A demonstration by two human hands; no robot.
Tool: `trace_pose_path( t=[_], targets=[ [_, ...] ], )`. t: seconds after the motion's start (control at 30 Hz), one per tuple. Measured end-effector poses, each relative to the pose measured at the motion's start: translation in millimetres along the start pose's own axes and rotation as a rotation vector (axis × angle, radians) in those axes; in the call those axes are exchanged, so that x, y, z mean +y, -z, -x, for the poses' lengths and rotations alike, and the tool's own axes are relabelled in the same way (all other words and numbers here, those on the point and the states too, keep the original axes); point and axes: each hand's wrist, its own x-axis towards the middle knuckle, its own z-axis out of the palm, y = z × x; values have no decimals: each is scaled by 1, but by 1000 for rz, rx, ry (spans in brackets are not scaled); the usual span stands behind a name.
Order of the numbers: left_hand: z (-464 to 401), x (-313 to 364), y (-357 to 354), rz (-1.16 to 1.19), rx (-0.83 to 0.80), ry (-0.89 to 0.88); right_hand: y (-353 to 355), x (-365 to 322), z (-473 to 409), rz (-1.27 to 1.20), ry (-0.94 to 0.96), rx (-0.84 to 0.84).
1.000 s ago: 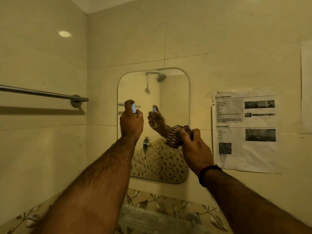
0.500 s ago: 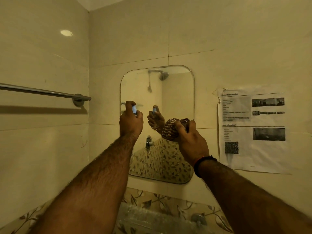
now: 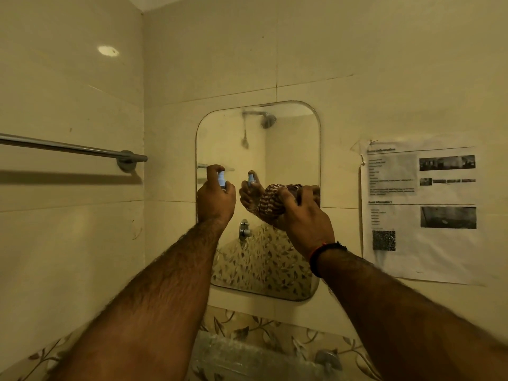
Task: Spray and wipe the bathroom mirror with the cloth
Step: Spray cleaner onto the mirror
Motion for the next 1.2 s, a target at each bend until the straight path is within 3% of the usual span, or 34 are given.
trace_pose_path(
  t=[0.73,1.2],
  targets=[
    [4,3,6,-54,40,1,4,2,-15,-64,34,48],
    [-6,104,-15,75,50,-13,22,36,9,-186,89,40]
  ],
)
